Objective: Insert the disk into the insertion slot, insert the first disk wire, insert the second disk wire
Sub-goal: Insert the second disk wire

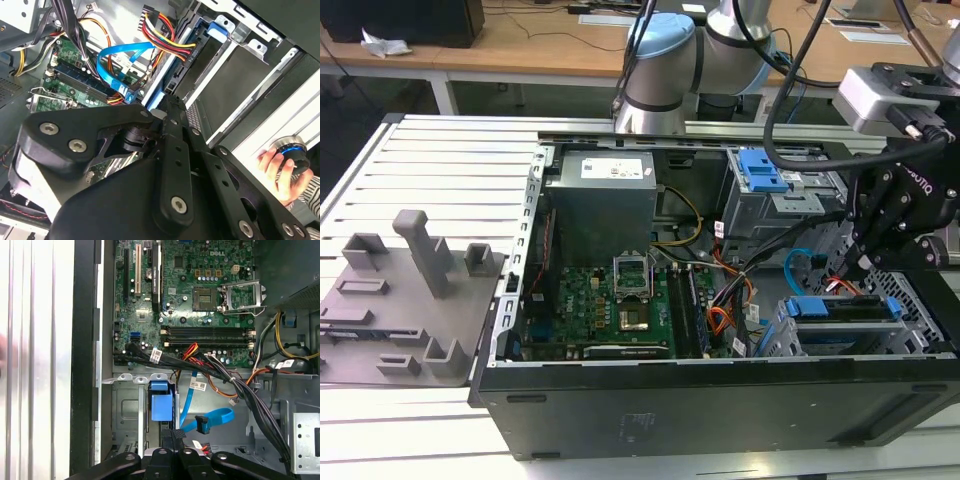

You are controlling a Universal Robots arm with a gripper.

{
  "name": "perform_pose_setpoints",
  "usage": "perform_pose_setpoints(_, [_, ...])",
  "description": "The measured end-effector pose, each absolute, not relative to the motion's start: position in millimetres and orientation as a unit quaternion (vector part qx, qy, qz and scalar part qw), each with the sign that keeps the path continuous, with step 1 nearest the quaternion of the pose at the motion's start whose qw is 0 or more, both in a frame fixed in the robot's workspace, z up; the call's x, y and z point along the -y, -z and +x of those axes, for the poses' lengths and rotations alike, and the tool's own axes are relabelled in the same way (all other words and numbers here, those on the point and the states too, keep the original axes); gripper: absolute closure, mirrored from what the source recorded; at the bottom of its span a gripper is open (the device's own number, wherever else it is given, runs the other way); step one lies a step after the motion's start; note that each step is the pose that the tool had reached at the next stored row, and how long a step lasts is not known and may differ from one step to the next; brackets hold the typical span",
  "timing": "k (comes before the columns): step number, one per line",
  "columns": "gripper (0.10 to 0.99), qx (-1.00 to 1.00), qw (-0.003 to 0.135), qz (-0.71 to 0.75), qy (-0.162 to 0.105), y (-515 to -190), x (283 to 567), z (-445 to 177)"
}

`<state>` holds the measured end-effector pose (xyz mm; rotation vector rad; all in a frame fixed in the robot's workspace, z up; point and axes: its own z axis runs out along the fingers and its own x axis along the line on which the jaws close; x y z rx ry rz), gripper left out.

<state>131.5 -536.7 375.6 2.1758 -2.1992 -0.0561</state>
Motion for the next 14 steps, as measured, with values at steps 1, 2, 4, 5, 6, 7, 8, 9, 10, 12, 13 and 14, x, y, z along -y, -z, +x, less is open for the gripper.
perform_pose_setpoints(1, [0.980,0.711,0.024,0.703,0.018,-375.6,536.7,131.5])
perform_pose_setpoints(2, [0.980,0.711,0.024,0.703,0.018,-375.6,536.7,131.5])
perform_pose_setpoints(4, [0.973,0.711,0.024,0.703,0.018,-375.5,536.7,131.4])
perform_pose_setpoints(5, [0.918,0.711,0.024,0.703,0.018,-375.6,536.7,131.4])
perform_pose_setpoints(6, [0.851,0.711,0.024,0.703,0.018,-375.6,536.6,131.4])
perform_pose_setpoints(7, [0.792,0.711,0.024,0.703,0.018,-375.6,536.6,131.3])
perform_pose_setpoints(8, [0.792,0.711,0.024,0.703,0.018,-375.6,536.7,131.3])
perform_pose_setpoints(9, [0.725,0.711,0.024,0.703,0.018,-375.6,536.7,131.2])
perform_pose_setpoints(10, [0.725,0.711,0.024,0.703,0.018,-375.6,536.7,131.2])
perform_pose_setpoints(12, [0.725,0.711,0.024,0.703,0.018,-375.6,536.6,131.3])
perform_pose_setpoints(13, [0.725,0.711,0.024,0.703,0.018,-375.6,536.4,134.2])
perform_pose_setpoints(14, [0.725,0.711,0.024,0.703,0.018,-375.6,534.6,141.6])
